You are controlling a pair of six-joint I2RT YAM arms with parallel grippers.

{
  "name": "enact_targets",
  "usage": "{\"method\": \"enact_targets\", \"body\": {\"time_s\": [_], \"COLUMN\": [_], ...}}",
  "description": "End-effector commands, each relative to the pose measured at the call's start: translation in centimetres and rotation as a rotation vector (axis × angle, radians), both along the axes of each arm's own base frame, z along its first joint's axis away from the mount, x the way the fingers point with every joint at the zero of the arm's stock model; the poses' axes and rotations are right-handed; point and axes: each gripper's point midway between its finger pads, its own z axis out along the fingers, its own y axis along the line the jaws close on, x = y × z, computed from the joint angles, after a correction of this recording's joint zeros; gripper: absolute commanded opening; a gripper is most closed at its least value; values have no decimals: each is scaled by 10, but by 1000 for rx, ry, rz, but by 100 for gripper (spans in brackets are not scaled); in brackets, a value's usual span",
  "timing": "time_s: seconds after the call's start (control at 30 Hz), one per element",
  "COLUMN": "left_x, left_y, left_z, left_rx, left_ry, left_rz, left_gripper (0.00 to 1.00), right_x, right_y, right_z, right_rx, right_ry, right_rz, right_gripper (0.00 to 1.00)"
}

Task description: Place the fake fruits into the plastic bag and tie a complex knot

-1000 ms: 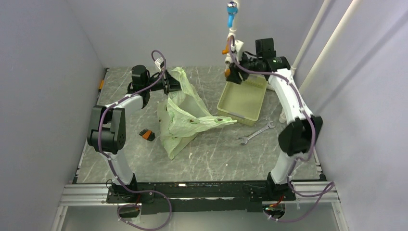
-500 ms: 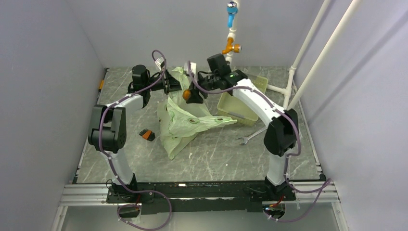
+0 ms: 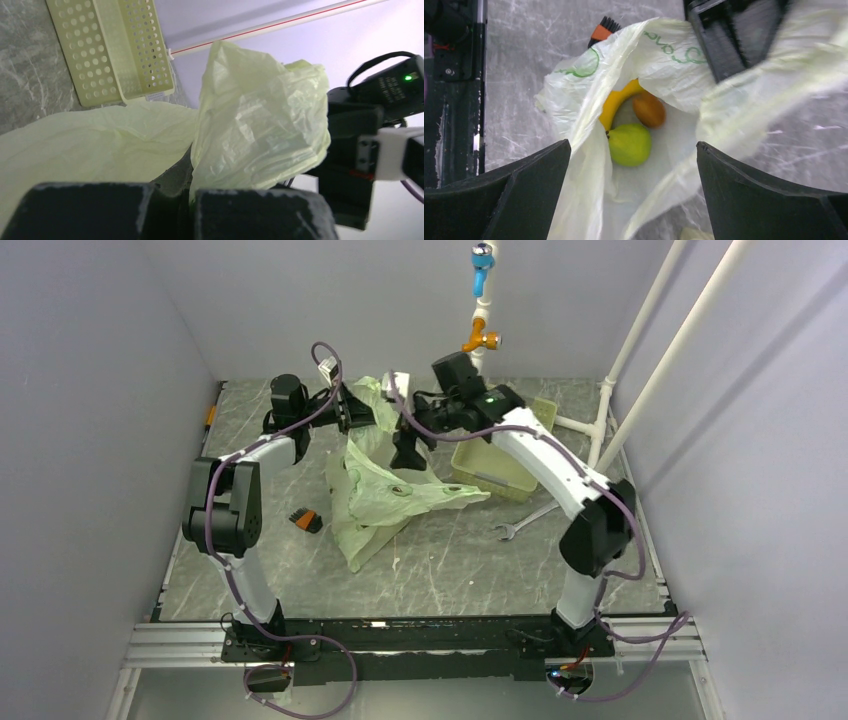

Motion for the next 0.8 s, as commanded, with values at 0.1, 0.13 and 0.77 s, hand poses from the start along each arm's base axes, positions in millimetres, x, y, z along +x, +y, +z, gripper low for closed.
{"method": "enact_targets", "body": {"time_s": [0.1, 0.13, 0.77], "left_x": [5, 6, 0], "left_y": [9, 10, 16], "left_z": [11, 11, 10], "left_rx": [-4, -2, 24], "left_ry": [-77, -78, -113], "left_rz": [0, 5, -21], "left_gripper": [0, 0, 0], "right_x": [-16, -19, -72], "right_y": [-77, -91, -160], "right_z": [73, 75, -8], "right_rx": [48, 45, -137], "right_ry": [-36, -25, 43], "right_rz": [-164, -194, -342], "right_gripper": [100, 100, 81]}}
